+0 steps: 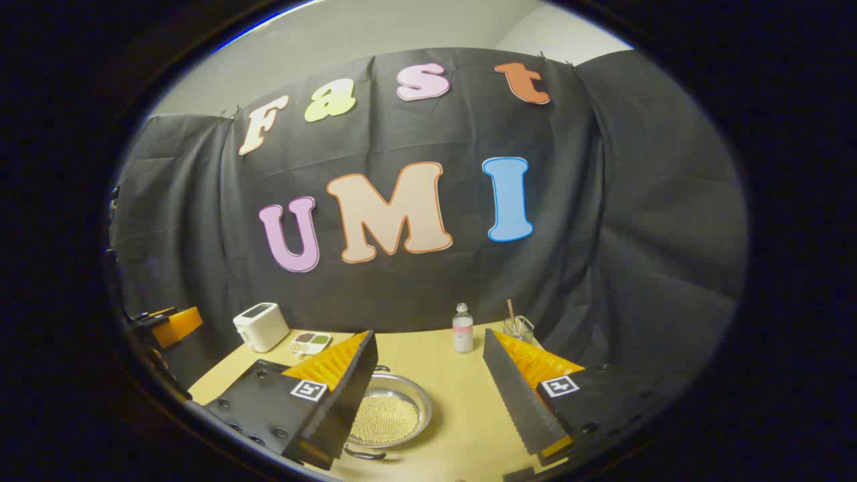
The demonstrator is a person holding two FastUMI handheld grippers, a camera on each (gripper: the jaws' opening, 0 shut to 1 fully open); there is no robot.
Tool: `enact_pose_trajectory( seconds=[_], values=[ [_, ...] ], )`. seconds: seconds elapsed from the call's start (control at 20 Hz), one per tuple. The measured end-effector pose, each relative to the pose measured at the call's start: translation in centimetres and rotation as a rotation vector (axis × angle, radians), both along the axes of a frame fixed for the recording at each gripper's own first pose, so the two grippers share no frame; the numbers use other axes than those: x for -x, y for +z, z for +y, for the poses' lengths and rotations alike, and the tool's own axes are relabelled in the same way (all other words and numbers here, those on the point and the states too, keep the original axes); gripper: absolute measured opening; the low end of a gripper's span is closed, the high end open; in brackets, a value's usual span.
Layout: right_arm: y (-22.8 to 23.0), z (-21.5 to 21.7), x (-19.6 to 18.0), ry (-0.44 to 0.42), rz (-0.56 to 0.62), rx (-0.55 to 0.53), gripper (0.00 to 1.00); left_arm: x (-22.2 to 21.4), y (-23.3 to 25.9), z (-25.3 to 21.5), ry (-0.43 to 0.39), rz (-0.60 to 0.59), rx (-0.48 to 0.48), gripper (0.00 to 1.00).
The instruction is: First push the handle of the pot to place it horizontally, then grasp the pot with both hands and set it on the induction cooktop.
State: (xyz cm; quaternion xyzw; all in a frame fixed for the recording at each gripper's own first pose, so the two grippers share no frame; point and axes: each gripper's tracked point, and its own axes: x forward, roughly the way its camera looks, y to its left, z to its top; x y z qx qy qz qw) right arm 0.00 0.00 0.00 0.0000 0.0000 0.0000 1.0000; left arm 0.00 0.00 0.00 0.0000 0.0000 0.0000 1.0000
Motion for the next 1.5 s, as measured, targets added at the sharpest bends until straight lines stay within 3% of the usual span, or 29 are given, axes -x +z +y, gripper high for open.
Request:
enact_pose_trajectory(
  seconds=[0.05,0.3,0.35,0.4,0.65,0.95,1.0,1.05,1.35,1.45,1.5],
  values=[
    [0.1,0.5,0.0,-0.002,0.001,-0.007,0.99,-0.1,0.2,0.3,-0.004,0.001,-0.007,0.92],
    [0.0,2.1,0.4,-0.022,-0.003,-0.009,0.99,-0.6,0.5,0.9,-0.046,-0.008,-0.041,0.96],
    [0.0,2.3,0.5,-0.027,-0.005,-0.01,0.99,-0.6,0.5,0.9,-0.057,-0.009,-0.045,0.92],
    [-0.1,2.5,0.5,-0.032,-0.008,-0.009,0.99,-0.7,0.4,0.9,-0.067,-0.011,-0.045,0.96],
    [-0.1,3.4,0.6,-0.053,-0.008,-0.005,0.99,-1.3,-0.2,1.5,-0.094,0.004,-0.028,0.92],
    [0.2,2.8,1.2,-0.104,-0.02,0.006,0.99,-2.5,-0.4,0.5,-0.147,0.006,-0.037,0.96],
    [0.1,2.6,1.3,-0.113,-0.021,0.009,0.99,-2.6,-0.6,0.2,-0.16,0.011,-0.032,0.92],
    [0.2,2.4,1.5,-0.12,-0.023,0.007,0.99,-2.8,-0.7,-0.3,-0.174,0.018,-0.025,0.96],
    [1.5,1.4,3.0,-0.163,-0.068,0.008,0.99,-2.9,-1.3,-2.1,-0.237,0.036,-0.005,0.92],
    [1.9,1.4,3.1,-0.162,-0.083,-0.003,0.92,-3.0,-1.7,-2.2,-0.24,0.048,-0.001,0.92],
    [2.1,1.2,3.2,-0.164,-0.091,-0.004,0.79,-3.0,-1.6,-2.1,-0.239,0.048,0.002,0.96]
  ],
)
